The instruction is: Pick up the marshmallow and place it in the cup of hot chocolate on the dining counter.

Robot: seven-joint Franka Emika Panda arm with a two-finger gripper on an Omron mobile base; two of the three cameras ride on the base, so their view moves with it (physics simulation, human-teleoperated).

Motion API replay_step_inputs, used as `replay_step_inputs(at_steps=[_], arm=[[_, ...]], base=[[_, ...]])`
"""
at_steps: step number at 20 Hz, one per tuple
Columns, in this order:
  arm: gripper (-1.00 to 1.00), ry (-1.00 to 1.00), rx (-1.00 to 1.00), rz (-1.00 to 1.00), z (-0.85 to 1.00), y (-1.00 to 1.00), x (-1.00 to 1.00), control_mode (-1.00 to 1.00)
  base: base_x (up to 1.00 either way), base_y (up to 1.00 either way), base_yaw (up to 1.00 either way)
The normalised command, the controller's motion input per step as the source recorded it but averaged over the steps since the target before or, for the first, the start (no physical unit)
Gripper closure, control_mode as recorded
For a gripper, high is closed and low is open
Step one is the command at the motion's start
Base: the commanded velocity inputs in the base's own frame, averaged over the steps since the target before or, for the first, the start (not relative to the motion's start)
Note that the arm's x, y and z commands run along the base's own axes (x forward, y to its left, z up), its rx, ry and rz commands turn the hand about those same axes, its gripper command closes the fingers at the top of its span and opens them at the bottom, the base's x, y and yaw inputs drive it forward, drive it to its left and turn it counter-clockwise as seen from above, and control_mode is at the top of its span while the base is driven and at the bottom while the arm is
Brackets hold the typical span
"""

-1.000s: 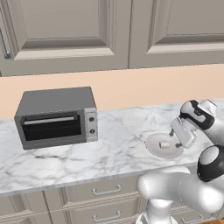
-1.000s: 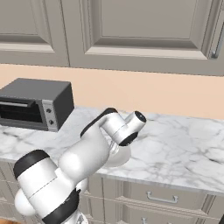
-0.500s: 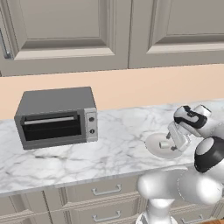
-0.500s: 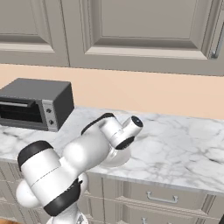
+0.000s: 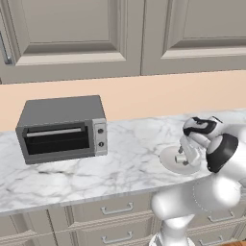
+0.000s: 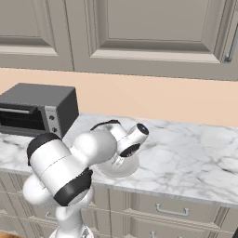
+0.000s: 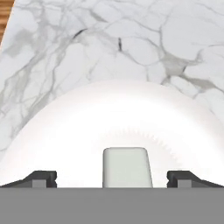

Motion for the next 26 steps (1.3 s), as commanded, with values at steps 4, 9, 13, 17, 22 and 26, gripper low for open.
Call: replay_step_inputs(at_steps=[4, 9, 13, 17, 22, 26], arm=[[-1.00, 0.03, -0.01, 0.00, -0.27, 0.00, 0.27, -1.00], [-1.00, 0.00, 0.00, 0.00, -0.23, -0.01, 0.07, -1.00], [1.00, 0.00, -0.01, 0.00, -0.25, 0.00, 0.00, -1.00], [1.00, 0.00, -0.01, 0.00, -0.26, 0.00, 0.00, -1.00], [1.00, -0.03, -0.04, 0.00, -0.38, 0.00, -0.09, -1.00], [1.00, -0.22, -0.03, 0.00, -0.16, 0.00, -0.22, -1.00]], base=[[0.00, 0.00, 0.00], [0.00, 0.00, 0.00], [0.00, 0.00, 0.00], [0.00, 0.00, 0.00], [0.00, 0.00, 0.00], [0.00, 0.00, 0.00]])
